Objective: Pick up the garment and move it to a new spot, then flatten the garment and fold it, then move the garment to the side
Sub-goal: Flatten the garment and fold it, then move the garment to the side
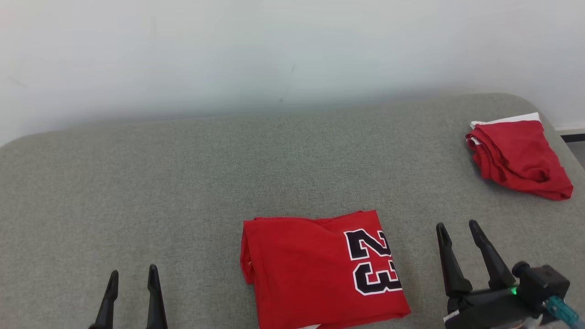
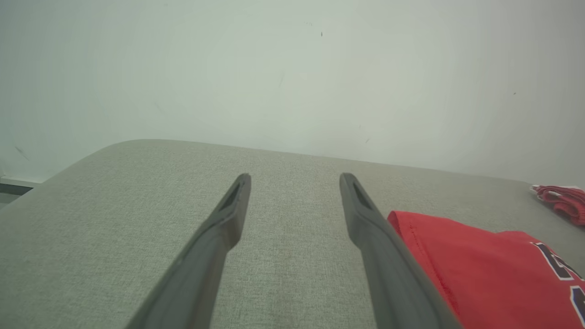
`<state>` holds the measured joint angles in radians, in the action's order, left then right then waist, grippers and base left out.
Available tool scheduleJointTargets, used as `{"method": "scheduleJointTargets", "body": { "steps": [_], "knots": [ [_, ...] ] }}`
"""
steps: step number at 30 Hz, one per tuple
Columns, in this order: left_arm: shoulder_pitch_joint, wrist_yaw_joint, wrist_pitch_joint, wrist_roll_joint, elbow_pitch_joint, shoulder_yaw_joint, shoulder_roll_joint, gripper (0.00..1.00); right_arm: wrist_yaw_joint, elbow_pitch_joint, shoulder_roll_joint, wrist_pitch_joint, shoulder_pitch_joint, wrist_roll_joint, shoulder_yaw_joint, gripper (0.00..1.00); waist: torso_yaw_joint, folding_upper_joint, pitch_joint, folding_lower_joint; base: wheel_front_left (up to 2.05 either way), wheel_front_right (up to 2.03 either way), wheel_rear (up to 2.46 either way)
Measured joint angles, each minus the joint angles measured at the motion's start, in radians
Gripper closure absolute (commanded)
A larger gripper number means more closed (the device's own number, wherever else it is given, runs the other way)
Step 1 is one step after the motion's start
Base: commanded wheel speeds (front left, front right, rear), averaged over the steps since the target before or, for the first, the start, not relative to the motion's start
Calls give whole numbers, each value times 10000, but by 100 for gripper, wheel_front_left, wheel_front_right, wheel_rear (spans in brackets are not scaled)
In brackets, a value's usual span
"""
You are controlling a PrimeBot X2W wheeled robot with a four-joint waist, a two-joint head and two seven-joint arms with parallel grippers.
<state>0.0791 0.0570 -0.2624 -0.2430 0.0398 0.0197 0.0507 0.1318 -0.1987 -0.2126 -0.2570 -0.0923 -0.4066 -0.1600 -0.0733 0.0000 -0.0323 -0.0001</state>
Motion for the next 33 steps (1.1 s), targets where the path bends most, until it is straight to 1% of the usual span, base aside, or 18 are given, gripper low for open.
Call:
{"method": "scheduleJointTargets", "body": {
  "steps": [4,14,22,33],
  "knots": [
    [261,-54,0,265,10,35,0,0,0,222,203,-2,513,217,197,0,31,0,162,-1,0,0,0],
    [808,-255,0,765,-10,102,0,0,0,562,267,75,957,660,297,0,216,0,380,0,0,0,0],
    [1014,-307,0,773,-67,61,0,0,0,497,345,73,1155,832,449,0,400,0,402,0,0,0,0],
    [1013,-309,0,775,-102,81,0,0,0,458,382,58,1158,917,487,0,349,0,363,1,0,0,0]
  ]
}}
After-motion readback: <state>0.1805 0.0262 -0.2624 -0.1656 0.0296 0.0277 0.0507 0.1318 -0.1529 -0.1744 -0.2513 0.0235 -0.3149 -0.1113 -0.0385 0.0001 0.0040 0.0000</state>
